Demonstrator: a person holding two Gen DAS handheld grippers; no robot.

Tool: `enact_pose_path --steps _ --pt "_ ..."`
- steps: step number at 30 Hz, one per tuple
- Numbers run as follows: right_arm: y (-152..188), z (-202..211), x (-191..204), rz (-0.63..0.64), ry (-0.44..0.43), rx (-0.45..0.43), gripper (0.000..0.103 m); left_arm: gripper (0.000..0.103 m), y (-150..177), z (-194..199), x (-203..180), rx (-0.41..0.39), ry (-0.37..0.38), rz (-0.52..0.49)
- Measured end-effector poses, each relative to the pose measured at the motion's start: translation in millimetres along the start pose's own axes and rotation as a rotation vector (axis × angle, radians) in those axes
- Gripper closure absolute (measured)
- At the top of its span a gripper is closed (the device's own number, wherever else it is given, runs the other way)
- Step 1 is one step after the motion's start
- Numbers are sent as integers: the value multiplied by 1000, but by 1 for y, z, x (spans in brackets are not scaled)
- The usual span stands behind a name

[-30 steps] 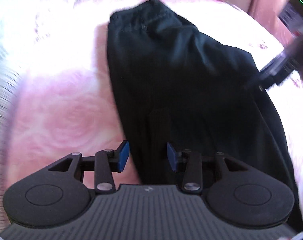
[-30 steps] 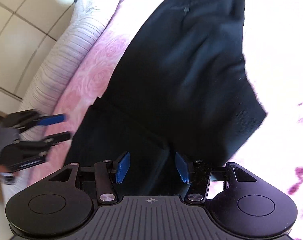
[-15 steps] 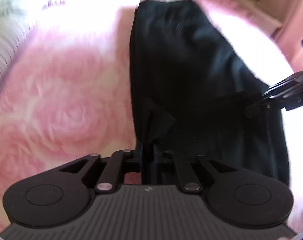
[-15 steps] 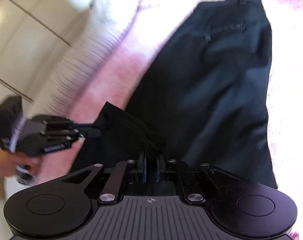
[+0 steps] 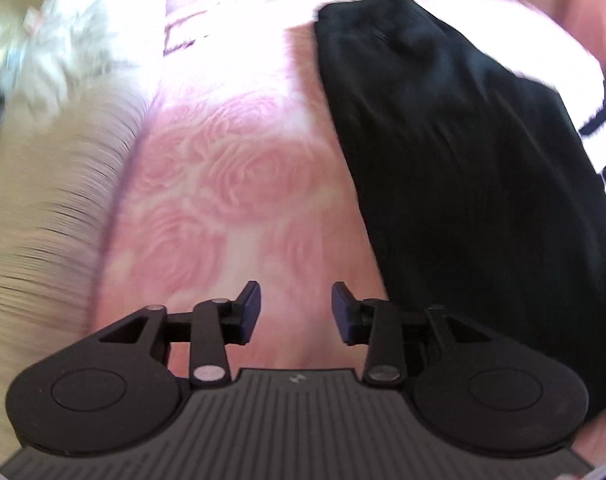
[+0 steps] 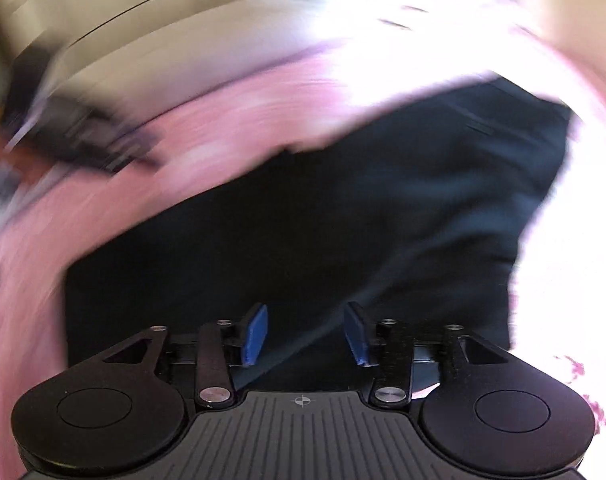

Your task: Fold clothes

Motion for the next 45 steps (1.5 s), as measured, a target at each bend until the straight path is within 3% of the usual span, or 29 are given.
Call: enact_pose_path --steps 3,4,6,9,12,13,15,17,19,22,24,30,33,35,40,45 --pt "53 19 78 269 -114 49 37 42 39 42 -54 -21 -65 -255" --pt "74 22 103 361 -152 62 36 34 55 54 -77 -38 -88 -351" --pt "113 20 144 539 -187 71 36 29 77 69 -118 -84 -114 -525" --pt "157 -9 172 699 -83 86 36 25 103 75 -174 -147 -138 -775" --pt "164 -39 167 793 51 49 36 25 119 52 -204 -153 -209 -969" --pt "165 -46 164 825 91 33 36 30 120 40 -206 -135 -233 -1001" --pt "148 -59 161 846 114 12 38 38 116 22 -201 -111 -285 -1006" --pt "139 -60 153 856 119 17 44 52 110 11 -192 -77 -244 -982" --pt "137 -58 154 866 113 22 63 71 105 0 -184 -43 -201 -958" --pt "133 -56 153 840 97 61 81 87 103 7 -182 -16 -180 -925" --pt "124 -46 159 795 60 88 88 91 96 22 -175 28 -170 -840" --pt "105 22 180 781 -51 107 92 91 69 95 -155 91 -103 -675" --pt "100 56 183 763 -115 124 93 91 51 117 -146 115 -18 -647" --pt "84 69 180 695 -144 137 93 91 28 127 -124 111 7 -587" --pt "-17 109 135 412 -225 132 93 91 -36 148 -65 96 48 -448" --pt "-112 129 79 322 -285 76 94 90 -123 134 15 71 -8 -379"
Point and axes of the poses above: each gripper's, at about its wrist camera, not at the fingertips, and z roughly against the way its jaws point, x to its left, y to its underside, the point moved 5 cm from there along -z, roughly the way its jaws point, and after that the axes turned 13 degrees about -z, right-handed, at the moved point
